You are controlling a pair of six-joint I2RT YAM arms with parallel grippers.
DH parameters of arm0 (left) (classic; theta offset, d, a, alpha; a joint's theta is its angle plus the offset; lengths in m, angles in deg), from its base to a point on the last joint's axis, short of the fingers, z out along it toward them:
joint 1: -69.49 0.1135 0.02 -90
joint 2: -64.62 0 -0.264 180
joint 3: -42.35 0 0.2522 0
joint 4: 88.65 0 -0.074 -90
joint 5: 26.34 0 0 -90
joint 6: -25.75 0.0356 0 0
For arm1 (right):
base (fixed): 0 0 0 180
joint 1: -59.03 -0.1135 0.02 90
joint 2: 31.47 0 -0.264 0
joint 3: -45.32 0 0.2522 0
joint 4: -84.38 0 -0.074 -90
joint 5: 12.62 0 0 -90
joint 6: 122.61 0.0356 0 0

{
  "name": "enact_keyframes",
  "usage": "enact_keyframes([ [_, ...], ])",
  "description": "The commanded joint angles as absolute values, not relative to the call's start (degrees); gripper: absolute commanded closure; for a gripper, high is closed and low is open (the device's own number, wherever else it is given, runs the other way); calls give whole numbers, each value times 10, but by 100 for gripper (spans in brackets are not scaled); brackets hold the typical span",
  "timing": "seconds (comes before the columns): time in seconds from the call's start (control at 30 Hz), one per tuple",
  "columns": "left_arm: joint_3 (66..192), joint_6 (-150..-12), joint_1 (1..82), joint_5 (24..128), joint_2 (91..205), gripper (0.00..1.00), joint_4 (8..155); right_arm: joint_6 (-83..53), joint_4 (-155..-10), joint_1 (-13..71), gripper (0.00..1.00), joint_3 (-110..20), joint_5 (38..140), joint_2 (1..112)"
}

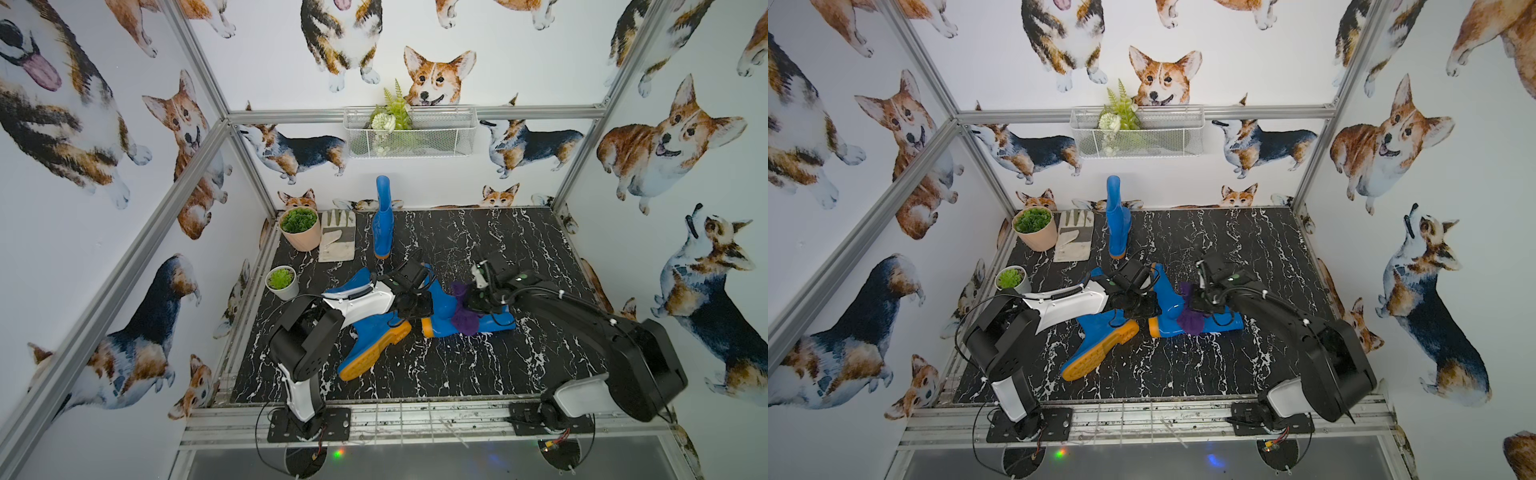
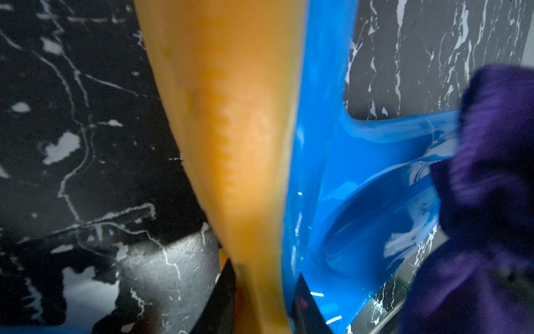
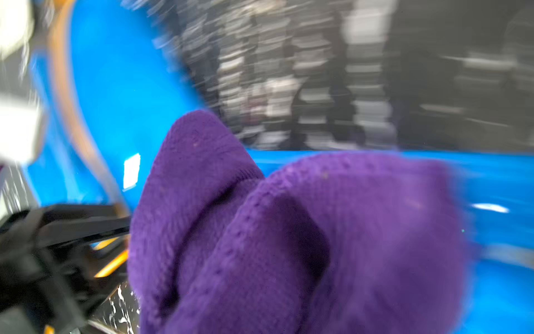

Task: Wipe the rubber boots with a cloth
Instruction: Wipe the dirt off the rubber boot.

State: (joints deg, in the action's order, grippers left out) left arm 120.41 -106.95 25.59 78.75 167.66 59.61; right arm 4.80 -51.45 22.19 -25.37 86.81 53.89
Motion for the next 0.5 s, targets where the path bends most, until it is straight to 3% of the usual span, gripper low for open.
enact_keyframes([
  [0.0,1205,-1080,257,786,1665,100,576,67,-514,179,100,-303,866,622],
  [0.13,1199,-1075,265,777,1646,100,557,45,-493,239,100,-271,864,637],
  [0.33,1192,-1066,288,781,1632,100,545,25,-492,507,100,-138,940,498],
  [0.47,1222,-1050,290,782,1647,100,527,-4,-433,524,100,-155,893,395],
])
